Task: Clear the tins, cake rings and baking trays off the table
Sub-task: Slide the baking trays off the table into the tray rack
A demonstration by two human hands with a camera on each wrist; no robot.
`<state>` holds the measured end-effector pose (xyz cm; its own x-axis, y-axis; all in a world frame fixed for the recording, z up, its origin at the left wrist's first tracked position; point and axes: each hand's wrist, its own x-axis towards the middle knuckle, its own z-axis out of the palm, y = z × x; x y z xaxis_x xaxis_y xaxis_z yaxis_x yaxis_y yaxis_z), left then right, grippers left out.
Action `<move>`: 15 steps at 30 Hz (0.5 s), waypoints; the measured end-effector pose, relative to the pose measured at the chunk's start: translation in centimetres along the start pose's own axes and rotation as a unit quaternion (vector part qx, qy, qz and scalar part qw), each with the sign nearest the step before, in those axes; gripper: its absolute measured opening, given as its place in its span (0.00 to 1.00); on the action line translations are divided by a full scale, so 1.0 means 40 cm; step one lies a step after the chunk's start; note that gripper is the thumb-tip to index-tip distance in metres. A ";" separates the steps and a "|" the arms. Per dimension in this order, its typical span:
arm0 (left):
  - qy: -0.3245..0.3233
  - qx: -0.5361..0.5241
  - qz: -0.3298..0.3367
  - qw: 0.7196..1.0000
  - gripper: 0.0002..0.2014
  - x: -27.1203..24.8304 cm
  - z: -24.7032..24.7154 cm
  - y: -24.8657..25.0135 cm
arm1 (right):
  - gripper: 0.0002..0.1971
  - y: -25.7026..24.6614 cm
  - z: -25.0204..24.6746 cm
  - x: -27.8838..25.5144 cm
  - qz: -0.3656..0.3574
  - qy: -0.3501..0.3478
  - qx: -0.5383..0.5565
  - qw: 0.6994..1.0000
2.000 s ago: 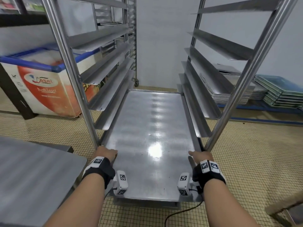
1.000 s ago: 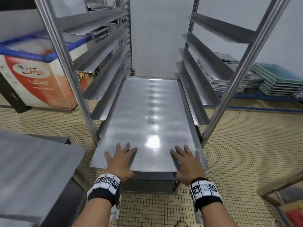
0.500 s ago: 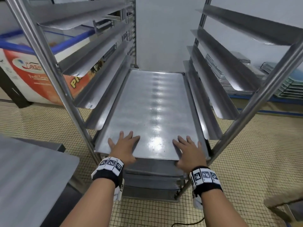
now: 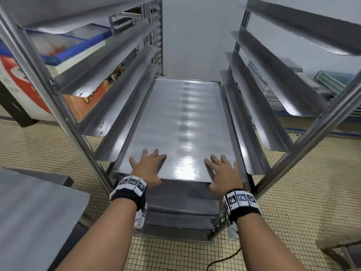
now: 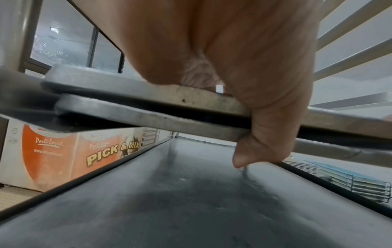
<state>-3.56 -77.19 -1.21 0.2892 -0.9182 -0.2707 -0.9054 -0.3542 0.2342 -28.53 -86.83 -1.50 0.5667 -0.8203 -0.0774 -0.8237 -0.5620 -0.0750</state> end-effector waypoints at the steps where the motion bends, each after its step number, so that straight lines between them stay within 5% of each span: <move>1: -0.003 0.002 -0.001 1.000 0.48 0.004 0.002 -0.004 | 0.39 0.000 0.001 0.002 0.002 0.000 -0.005 1.000; 10: 0.058 0.096 0.001 0.994 0.33 -0.072 0.050 -0.017 | 0.40 -0.069 0.043 -0.053 0.061 0.032 -0.058 0.996; 15: 0.076 0.103 -0.005 0.992 0.38 -0.196 0.098 -0.054 | 0.36 -0.139 0.041 -0.140 0.056 0.035 -0.053 0.996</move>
<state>-5.07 -68.52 -3.26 0.3282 -0.9363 -0.1253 -0.9418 -0.3346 0.0330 -27.07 -78.94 -2.30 0.4724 -0.8813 -0.0103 -0.8806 -0.4724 0.0364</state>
